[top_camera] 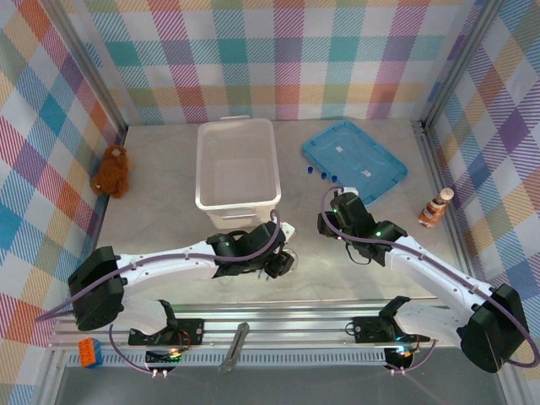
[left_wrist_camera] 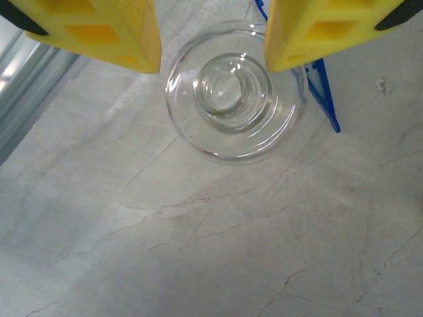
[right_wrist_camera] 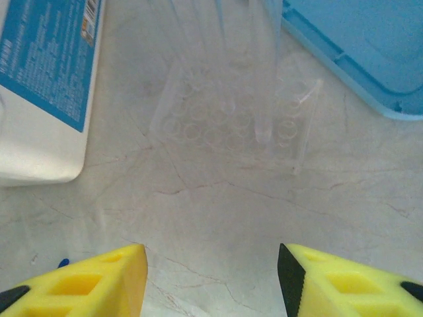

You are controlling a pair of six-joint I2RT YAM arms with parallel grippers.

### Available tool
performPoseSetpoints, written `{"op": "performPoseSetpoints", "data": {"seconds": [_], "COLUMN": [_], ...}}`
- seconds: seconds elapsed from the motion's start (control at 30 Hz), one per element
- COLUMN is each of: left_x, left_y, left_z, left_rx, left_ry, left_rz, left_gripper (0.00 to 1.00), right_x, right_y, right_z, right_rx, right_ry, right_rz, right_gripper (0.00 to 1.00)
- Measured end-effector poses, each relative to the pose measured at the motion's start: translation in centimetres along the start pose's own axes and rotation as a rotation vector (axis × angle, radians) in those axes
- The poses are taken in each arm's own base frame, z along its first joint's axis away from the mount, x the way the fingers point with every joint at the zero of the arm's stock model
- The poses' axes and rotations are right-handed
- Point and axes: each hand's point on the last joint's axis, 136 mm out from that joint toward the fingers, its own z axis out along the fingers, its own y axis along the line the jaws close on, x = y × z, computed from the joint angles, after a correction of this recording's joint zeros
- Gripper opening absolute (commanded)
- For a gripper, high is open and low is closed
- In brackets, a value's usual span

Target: Organize the chemistry lab equipment

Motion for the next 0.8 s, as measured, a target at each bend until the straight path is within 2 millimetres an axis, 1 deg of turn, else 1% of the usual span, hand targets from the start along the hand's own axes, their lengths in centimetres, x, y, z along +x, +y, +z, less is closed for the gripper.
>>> {"op": "performPoseSetpoints", "data": {"seconds": [0.4,0.7,0.8], "left_x": [-1.3,-0.6,-0.6], "left_y": [0.5,1.3,1.5], "left_z": [1.5,2.6,2.6], "left_rx": [-0.078,-0.131,-0.14], "left_ry": [-0.005,0.034,0.033], "left_rz": [0.022,0.035,0.036], "left_gripper": [0.44,0.42,0.39], "right_x": [0.2,0.4,0.6], "right_y": [-0.1,-0.1,-0.2], "right_z": [0.1,0.4,0.6], "right_rx": [0.003,0.01,0.011], "right_ry": [0.004,0.014,0.016], "right_rz": [0.004,0.001,0.001], "right_gripper": [0.58,0.58,0.58]}}
